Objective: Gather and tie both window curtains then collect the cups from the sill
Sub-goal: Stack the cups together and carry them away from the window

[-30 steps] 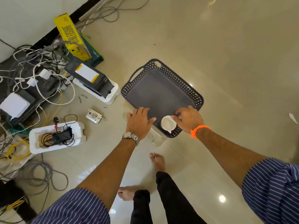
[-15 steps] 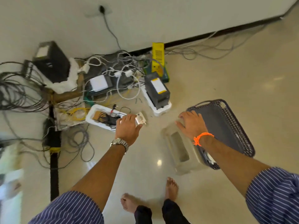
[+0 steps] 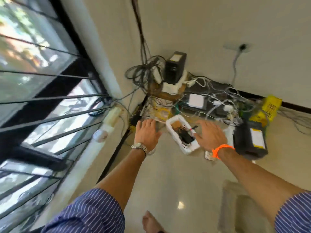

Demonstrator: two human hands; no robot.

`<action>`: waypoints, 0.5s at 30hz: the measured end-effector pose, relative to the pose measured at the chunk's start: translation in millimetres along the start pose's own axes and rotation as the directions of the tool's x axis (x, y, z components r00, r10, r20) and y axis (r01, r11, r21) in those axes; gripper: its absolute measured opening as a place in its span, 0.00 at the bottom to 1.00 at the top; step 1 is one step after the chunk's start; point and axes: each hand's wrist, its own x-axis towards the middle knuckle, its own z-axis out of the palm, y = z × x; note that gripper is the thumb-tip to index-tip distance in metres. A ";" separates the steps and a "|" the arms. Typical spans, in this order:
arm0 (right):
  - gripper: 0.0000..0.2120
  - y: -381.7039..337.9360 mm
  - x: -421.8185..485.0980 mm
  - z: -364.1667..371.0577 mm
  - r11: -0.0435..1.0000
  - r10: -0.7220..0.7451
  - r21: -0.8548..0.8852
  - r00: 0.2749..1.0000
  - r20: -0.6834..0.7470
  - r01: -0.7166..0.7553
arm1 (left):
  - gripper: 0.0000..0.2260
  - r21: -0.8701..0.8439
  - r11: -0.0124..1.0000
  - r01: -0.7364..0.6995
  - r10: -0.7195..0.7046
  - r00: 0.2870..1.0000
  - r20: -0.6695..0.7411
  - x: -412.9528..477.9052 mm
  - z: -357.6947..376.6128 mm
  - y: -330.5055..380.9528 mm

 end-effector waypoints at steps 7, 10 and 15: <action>0.26 -166.8 63.0 27.1 0.952 -0.306 0.007 0.952 0.027 0.306 | 0.25 -0.062 0.973 0.224 -0.228 0.972 -0.064 -40.3 -21.3 -141.3; 0.26 -230.5 78.4 41.1 0.907 -0.421 0.016 0.904 0.071 0.421 | 0.25 -0.066 0.949 0.309 -0.313 0.946 -0.082 -58.6 -20.4 -184.9; 0.27 -309.0 90.0 77.7 0.844 -0.534 0.021 0.838 0.112 0.536 | 0.27 -0.066 0.902 0.427 -0.430 0.902 -0.044 -83.0 -0.7 -240.1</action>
